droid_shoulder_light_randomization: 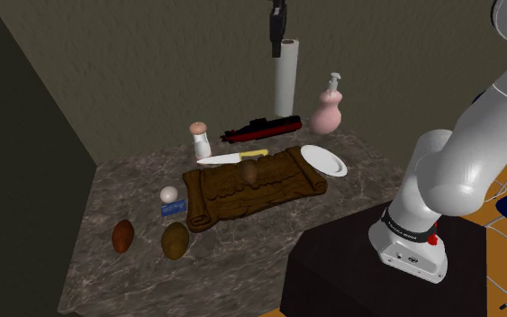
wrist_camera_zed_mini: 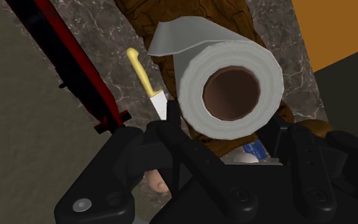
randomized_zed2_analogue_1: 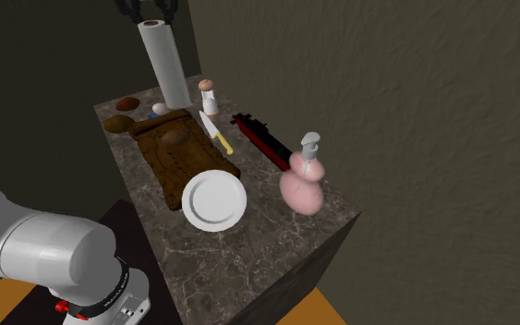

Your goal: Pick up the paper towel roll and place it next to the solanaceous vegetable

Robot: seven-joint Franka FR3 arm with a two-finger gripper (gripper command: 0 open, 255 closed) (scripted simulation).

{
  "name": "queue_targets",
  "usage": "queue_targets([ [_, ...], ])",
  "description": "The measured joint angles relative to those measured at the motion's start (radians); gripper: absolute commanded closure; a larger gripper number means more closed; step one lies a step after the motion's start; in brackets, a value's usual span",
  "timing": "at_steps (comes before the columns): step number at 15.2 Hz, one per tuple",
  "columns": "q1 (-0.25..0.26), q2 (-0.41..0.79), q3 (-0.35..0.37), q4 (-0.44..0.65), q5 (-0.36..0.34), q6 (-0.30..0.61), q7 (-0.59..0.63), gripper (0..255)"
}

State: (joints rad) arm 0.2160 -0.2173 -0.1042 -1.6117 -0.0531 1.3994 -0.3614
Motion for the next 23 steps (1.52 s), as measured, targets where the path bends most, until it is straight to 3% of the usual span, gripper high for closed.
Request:
queue_targets([
  [13,0.126,0.028,0.208,0.023,0.042,-0.006,0.337,255],
  [23,0.235,0.184,0.36,0.204,0.034,-0.039,0.597,255],
])
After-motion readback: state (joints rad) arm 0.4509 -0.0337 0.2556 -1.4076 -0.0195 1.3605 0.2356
